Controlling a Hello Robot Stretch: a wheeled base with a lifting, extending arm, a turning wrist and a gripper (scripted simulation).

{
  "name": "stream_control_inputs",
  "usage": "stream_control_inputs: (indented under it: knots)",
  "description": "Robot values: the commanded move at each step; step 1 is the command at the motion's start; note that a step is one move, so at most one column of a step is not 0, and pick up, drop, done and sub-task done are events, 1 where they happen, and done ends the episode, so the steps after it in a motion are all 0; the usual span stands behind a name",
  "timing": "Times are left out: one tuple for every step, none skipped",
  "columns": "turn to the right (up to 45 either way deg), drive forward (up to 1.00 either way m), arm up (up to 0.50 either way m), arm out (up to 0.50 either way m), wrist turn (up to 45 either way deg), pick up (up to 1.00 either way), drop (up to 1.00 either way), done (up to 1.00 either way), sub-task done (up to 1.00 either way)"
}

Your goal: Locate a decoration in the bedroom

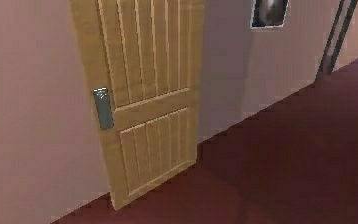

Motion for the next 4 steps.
stream_control_inputs:
  knots:
    - [45.0,0.0,0.0,0.0,0.0,0.0,0.0,0.0,0.0]
    - [3.0,0.0,0.0,0.0,0.0,0.0,0.0,0.0,0.0]
    - [0.0,1.0,0.0,0.0,0.0,0.0,0.0,0.0,0.0]
    - [0.0,1.0,0.0,0.0,0.0,0.0,0.0,0.0,0.0]
